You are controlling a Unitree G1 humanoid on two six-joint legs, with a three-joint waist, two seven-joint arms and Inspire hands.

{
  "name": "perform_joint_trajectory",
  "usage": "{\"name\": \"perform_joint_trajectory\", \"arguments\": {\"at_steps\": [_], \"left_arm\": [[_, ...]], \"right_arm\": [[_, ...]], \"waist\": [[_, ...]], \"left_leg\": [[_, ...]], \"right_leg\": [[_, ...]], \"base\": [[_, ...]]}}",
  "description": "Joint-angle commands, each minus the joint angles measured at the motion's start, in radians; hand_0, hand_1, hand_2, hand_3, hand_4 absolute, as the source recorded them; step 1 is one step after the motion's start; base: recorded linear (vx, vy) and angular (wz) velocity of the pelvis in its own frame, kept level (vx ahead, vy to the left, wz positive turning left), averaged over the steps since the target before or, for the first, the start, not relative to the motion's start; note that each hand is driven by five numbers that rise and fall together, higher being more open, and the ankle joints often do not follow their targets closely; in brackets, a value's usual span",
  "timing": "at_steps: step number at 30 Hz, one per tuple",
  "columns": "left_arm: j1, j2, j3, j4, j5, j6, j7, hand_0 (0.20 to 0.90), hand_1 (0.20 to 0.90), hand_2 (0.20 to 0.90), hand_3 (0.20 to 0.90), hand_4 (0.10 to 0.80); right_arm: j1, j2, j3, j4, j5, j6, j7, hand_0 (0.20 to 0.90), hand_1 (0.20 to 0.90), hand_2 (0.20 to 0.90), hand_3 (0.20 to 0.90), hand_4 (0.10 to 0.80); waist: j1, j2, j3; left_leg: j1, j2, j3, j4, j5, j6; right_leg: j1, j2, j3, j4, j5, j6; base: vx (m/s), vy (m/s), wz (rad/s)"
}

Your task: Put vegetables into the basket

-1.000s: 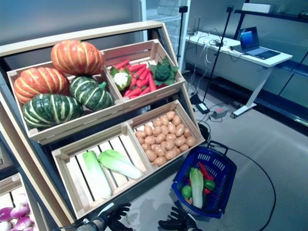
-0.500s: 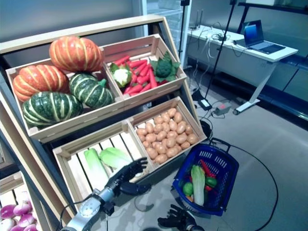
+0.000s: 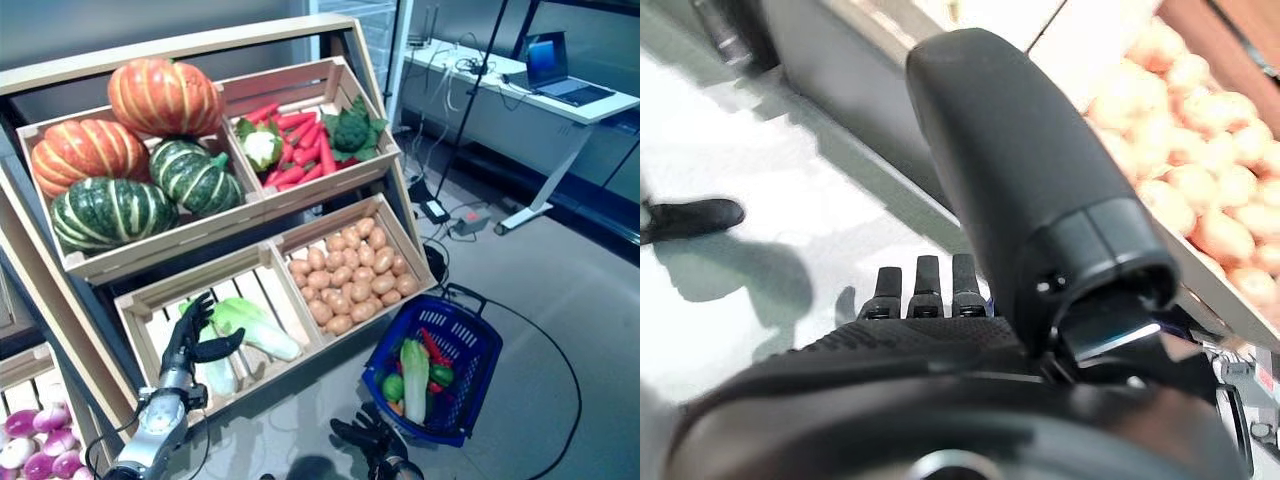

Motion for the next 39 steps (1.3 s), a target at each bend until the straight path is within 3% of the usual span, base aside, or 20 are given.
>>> {"name": "perform_joint_trajectory", "arguments": {"at_steps": [1,8,16,24,28,32,39], "left_arm": [[-0.172,0.019,0.035,0.014,0.09,-0.022,0.196,0.9,0.9,0.9,0.9,0.8],[-0.291,-0.065,0.006,0.161,0.095,0.025,0.433,0.9,0.9,0.9,0.9,0.8],[-0.452,-0.112,-0.016,0.318,-0.024,0.053,0.586,0.9,0.9,0.9,0.9,0.8],[-0.576,-0.097,-0.014,0.386,-0.11,0.016,0.634,0.9,0.9,0.9,0.9,0.8],[-0.686,-0.073,0.004,0.456,-0.131,0.021,0.718,0.9,0.9,0.9,0.9,0.8],[-0.743,-0.062,0.026,0.51,-0.161,0.007,0.763,0.9,0.9,0.9,0.9,0.8],[-0.815,-0.03,0.064,0.57,-0.287,-0.019,0.71,0.9,0.9,0.9,0.9,0.8]], "right_arm": [[-0.055,0.043,-0.028,-0.064,0.103,-0.097,0.092,0.9,0.9,0.9,0.9,0.8],[-0.139,0.029,0.02,-0.055,0.166,-0.157,0.127,0.9,0.9,0.9,0.9,0.8],[-0.238,0.023,0.082,-0.027,0.165,-0.156,0.075,0.9,0.9,0.9,0.9,0.8],[-0.33,0.001,0.106,-0.002,0.165,-0.167,-0.004,0.9,0.9,0.9,0.9,0.8],[-0.409,-0.018,0.09,0.021,0.222,-0.167,-0.051,0.9,0.9,0.9,0.9,0.8],[-0.445,-0.016,0.08,0.053,0.242,-0.186,-0.041,0.9,0.9,0.9,0.9,0.8],[-0.465,-0.044,0.065,0.089,0.256,-0.177,-0.036,0.9,0.9,0.9,0.9,0.8]], "waist": [[0.003,-0.036,0.017],[-0.002,-0.048,0.119],[-0.04,-0.059,0.211],[-0.068,-0.068,0.288],[-0.082,-0.074,0.331],[-0.087,-0.08,0.35],[-0.101,-0.096,0.373]], "left_leg": [[0.021,-0.025,0.023,0.002,-0.04,0.049],[-0.106,-0.029,0.018,0.221,-0.077,0.042],[-0.276,-0.029,0.036,0.442,-0.135,0.048],[-0.44,-0.023,0.044,0.611,-0.186,0.057],[-0.549,-0.017,0.04,0.718,-0.219,0.063],[-0.601,-0.005,0.045,0.765,-0.236,0.065],[-0.646,0.011,0.051,0.834,-0.291,0.058]], "right_leg": [[-0.014,-0.026,-0.006,0.097,-0.014,-0.072],[-0.133,-0.053,0.016,0.275,-0.057,-0.09],[-0.3,-0.069,0.063,0.481,-0.118,-0.105],[-0.485,-0.071,0.106,0.69,-0.183,-0.121],[-0.6,-0.062,0.135,0.805,-0.214,-0.132],[-0.66,-0.056,0.146,0.861,-0.229,-0.132],[-0.711,-0.054,0.151,0.93,-0.273,-0.126]], "base": [[0.035,0.044,0.02],[-0.049,0.046,0.07],[-0.092,0.068,-0.08],[-0.102,0.045,-0.06],[-0.135,0.017,-0.09],[-0.091,-0.012,-0.05],[-0.04,0.013,-0.07]]}}
